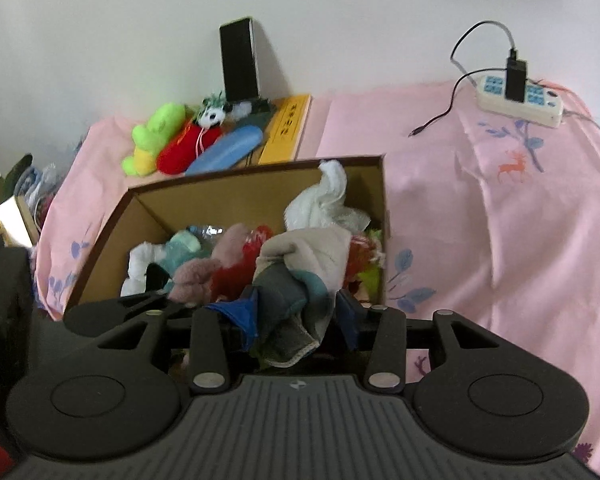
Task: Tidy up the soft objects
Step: 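Lower the grey knit item into the box and open the right gripper, then withdraw the open right gripper from the box over the empty sheet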
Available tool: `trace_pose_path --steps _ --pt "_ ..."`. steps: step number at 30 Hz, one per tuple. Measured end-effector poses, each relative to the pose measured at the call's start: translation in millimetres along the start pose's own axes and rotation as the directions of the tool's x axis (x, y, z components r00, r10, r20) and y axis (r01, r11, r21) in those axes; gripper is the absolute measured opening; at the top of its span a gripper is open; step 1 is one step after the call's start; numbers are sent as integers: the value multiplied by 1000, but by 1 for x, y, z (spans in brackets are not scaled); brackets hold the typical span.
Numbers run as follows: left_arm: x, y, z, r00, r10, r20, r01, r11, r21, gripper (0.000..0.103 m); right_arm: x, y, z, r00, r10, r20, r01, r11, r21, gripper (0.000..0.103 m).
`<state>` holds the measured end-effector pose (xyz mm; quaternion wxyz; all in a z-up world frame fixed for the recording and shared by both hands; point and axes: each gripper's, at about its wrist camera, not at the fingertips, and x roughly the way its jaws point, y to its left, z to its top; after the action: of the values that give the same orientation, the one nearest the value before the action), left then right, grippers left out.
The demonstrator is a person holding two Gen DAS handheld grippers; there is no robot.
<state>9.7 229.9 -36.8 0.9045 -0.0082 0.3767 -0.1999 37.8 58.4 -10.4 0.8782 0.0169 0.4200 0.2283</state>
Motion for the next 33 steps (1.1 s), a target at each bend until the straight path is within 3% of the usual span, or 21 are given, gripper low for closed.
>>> trace_pose_path --steps 5,10,15,19,27,33 --pt "-22 -5 1 995 29 98 -34 998 50 61 -7 -7 2 998 8 55 -11 998 54 27" --pt "-20 -14 7 992 9 130 -19 997 79 61 -10 -10 9 992 26 123 -38 994 100 27" --pt "-8 -30 12 991 33 130 -53 987 154 61 4 -15 17 988 57 144 -80 985 153 27" --pt "-11 -31 7 993 25 119 -47 982 181 61 20 -15 18 984 120 130 -140 978 155 20" --pt "-11 -5 -5 997 45 57 -51 992 113 62 42 -7 2 993 78 92 -90 988 129 9" --pt "-5 -1 -6 998 54 38 -57 994 88 61 55 -9 -7 989 91 116 -105 987 121 9"
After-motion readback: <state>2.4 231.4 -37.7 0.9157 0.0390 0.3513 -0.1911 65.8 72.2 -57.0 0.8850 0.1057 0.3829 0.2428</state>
